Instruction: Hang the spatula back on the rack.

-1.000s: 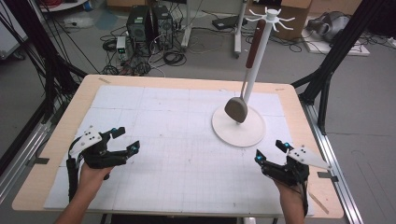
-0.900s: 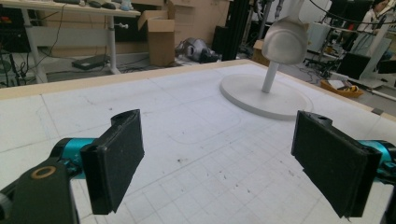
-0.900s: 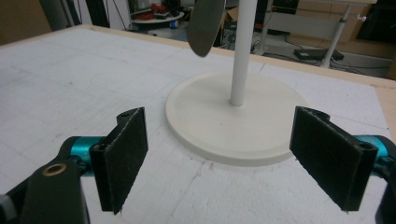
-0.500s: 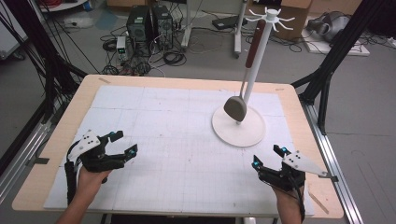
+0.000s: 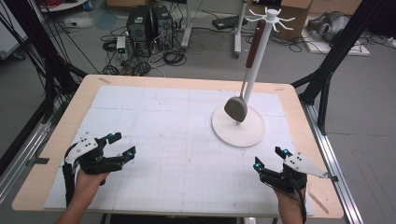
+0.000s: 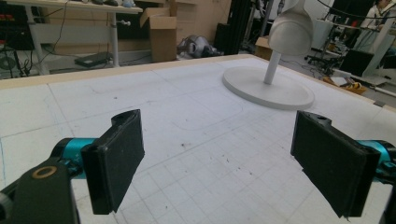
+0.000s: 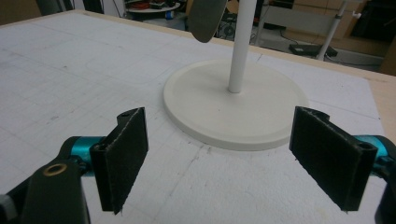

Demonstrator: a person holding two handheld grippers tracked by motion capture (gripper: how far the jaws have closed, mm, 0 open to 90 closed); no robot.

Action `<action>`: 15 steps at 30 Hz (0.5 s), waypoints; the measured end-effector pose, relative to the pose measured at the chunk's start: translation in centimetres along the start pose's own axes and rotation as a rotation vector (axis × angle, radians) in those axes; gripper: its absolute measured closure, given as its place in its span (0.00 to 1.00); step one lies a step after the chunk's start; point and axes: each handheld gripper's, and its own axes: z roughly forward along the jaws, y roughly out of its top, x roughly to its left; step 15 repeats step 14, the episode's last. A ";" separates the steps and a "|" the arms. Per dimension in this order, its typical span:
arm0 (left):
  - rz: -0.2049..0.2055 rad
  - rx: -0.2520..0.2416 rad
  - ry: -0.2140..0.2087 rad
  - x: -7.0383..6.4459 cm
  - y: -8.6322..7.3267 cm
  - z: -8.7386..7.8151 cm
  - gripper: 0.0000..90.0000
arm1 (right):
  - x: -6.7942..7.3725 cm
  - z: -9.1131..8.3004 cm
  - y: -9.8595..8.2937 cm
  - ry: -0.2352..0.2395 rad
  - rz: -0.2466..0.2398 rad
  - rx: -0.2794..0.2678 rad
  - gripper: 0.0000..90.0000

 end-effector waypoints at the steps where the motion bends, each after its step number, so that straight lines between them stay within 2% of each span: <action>1: -0.001 -0.002 0.001 0.0 0.0 0.0 0.20 | 0.0 0.0 0.0 0.002 0.000 -0.001 0.20; 15: -0.008 0.000 0.015 0.2 -0.1 0.1 0.20 | -0.3 0.1 -0.2 0.001 0.017 0.003 0.20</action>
